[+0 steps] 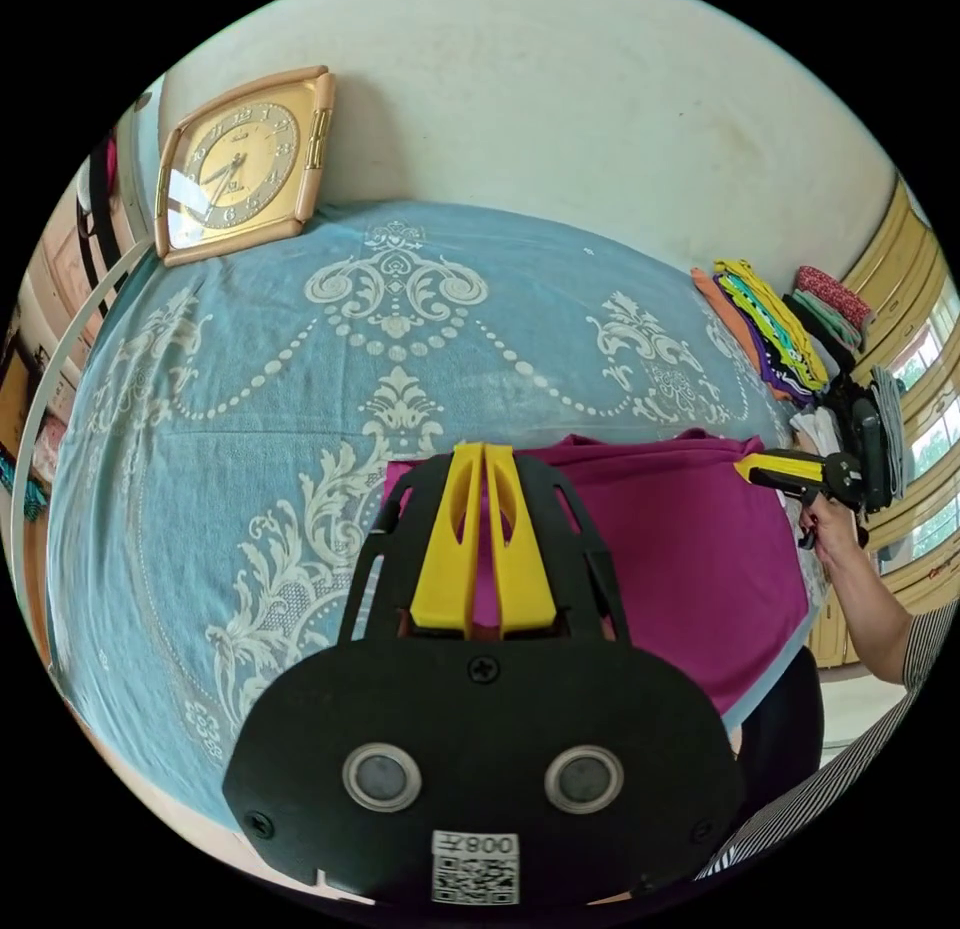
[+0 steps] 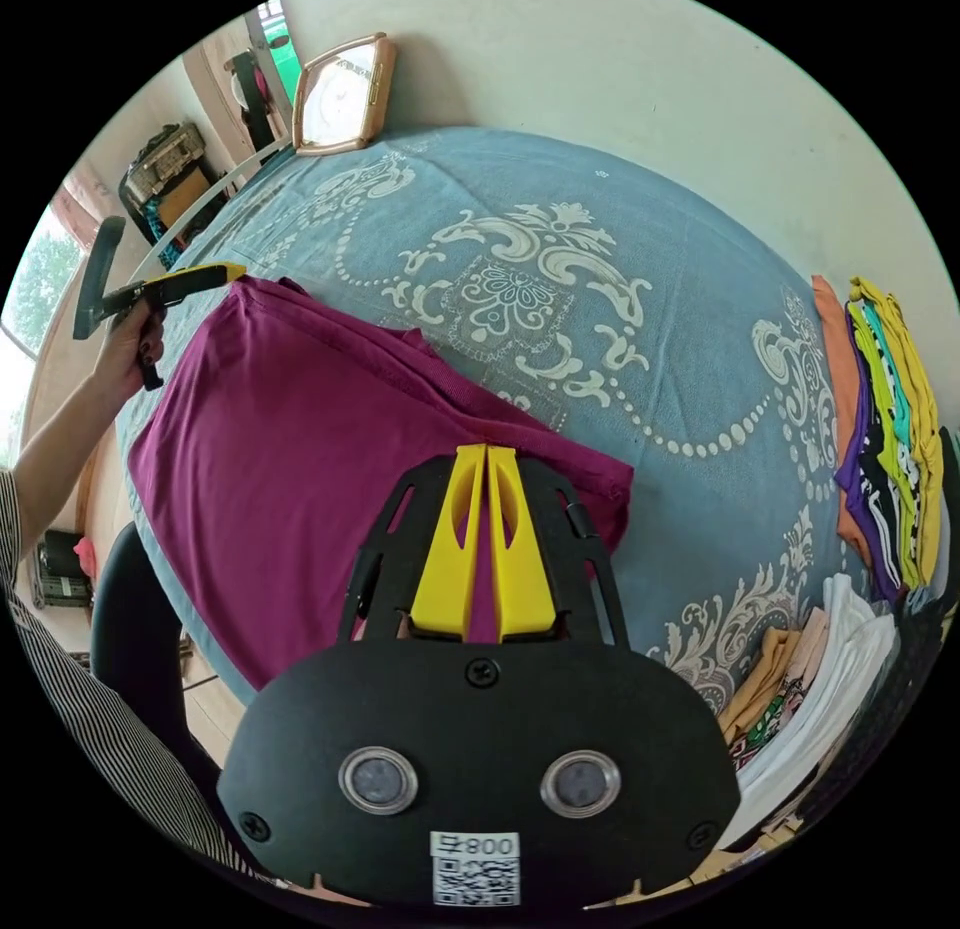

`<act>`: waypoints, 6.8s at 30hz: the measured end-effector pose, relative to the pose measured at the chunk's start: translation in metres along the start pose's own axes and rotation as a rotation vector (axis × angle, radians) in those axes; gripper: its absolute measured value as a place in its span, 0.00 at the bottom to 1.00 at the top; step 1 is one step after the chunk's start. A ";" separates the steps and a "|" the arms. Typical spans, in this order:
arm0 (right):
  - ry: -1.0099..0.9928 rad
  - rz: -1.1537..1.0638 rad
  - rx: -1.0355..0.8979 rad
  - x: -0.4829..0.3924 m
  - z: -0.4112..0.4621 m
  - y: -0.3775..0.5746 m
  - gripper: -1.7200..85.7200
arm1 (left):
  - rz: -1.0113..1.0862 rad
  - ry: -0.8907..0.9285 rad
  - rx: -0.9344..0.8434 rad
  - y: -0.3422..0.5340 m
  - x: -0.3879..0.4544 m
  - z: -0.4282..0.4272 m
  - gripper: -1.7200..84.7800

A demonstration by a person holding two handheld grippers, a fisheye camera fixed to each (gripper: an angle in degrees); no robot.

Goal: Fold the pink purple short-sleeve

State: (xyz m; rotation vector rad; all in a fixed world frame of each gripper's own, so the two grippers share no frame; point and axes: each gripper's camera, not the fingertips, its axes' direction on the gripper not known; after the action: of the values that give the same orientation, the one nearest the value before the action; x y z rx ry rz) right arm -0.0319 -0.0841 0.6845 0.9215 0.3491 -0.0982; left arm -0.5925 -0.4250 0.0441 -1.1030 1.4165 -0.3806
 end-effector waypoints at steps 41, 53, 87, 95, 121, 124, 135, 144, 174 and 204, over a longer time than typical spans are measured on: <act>-0.566 0.558 0.132 0.142 0.017 0.364 0.10 | -0.411 0.285 -0.185 0.266 -0.085 -0.107 0.08; -0.601 0.574 0.104 0.155 0.054 0.397 0.10 | -0.431 0.200 -0.217 0.273 -0.041 -0.118 0.03; -0.469 0.446 0.146 0.157 0.053 0.404 0.07 | 0.706 0.306 -0.338 0.163 0.548 -0.078 0.11; -0.431 0.368 0.054 0.139 0.088 0.382 0.07 | 0.751 0.270 -0.371 0.165 0.611 -0.076 0.12; -0.775 0.647 0.240 0.245 0.112 0.253 0.11 | 0.506 0.256 -0.218 0.130 0.640 -0.107 0.04; -0.767 0.665 0.196 0.251 0.123 0.225 0.12 | 0.518 0.280 -0.228 0.134 0.639 -0.105 0.04; -0.696 0.639 0.094 0.243 0.139 0.143 0.06 | 0.542 0.317 -0.237 0.150 0.612 -0.090 0.03; -0.774 0.640 0.101 0.228 0.138 0.101 0.04 | 0.502 0.354 -0.215 0.168 0.556 -0.088 0.03; -0.945 0.275 0.134 -0.062 0.092 -0.156 0.03 | -0.261 0.389 0.039 0.330 0.096 -0.151 0.03; -0.461 -0.032 0.003 -0.282 0.066 -0.271 0.02 | -0.591 0.446 0.059 0.474 -0.131 -0.120 0.02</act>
State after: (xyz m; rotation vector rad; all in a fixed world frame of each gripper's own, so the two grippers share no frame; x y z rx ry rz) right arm -0.3423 -0.3187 0.6097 0.8672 -0.0638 -0.3342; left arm -0.9088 -0.1352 -0.2245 -1.4387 1.4204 -1.1402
